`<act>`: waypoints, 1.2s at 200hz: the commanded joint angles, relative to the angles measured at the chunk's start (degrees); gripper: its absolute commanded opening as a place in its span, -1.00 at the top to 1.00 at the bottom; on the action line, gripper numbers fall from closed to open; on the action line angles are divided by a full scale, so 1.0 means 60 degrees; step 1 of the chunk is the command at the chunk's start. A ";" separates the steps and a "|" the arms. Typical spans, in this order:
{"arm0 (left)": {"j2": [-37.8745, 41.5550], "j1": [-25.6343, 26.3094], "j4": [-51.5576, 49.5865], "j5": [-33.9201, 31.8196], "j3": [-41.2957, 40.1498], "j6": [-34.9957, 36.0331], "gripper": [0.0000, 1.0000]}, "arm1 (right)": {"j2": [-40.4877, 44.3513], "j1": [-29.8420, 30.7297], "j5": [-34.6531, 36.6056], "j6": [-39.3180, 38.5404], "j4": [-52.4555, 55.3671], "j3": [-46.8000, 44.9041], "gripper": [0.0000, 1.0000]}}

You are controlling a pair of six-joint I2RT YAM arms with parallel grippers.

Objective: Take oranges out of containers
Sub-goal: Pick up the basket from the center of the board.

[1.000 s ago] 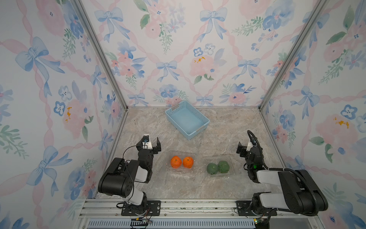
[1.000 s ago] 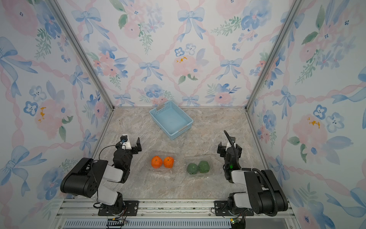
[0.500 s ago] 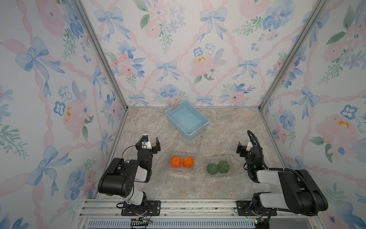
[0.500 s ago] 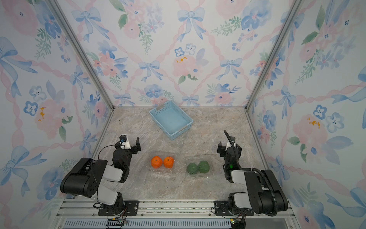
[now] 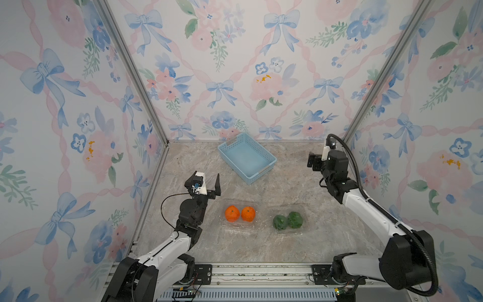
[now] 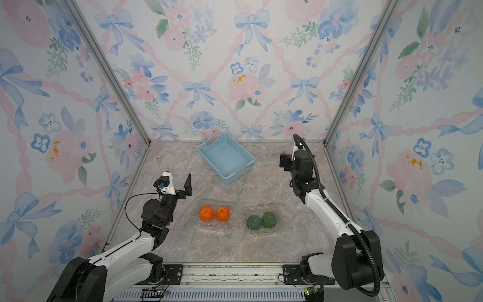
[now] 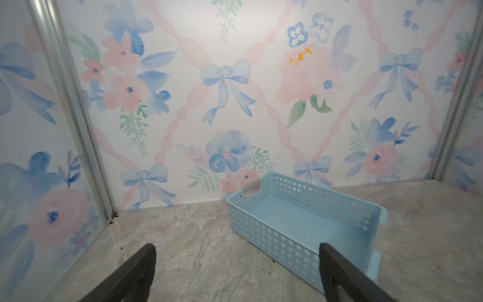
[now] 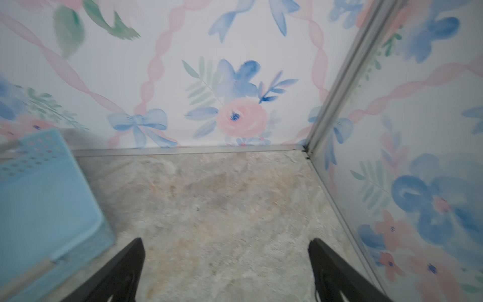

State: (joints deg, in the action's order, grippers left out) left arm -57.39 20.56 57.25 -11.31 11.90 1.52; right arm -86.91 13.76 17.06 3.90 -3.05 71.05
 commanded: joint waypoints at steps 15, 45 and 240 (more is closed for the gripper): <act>0.0465 0.0258 -0.0805 0.0716 -0.0669 -0.0078 -0.96 | -0.2747 0.1300 -0.0929 0.2311 0.4226 0.3007 -0.94; 0.0655 0.0269 -0.1038 0.1477 -0.0797 -0.0325 -0.96 | -0.4511 0.2147 -0.0862 0.4352 0.4549 0.4435 -0.94; 0.1204 0.0275 -0.1163 0.1262 -0.1049 -0.0431 -0.96 | -0.8377 0.2819 -0.2023 0.7651 0.4495 0.6719 -0.27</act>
State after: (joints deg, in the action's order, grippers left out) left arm -51.05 22.00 49.95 -3.40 6.42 -0.21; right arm -134.52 30.48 5.91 48.97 22.81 110.15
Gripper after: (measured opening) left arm 0.980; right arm 0.682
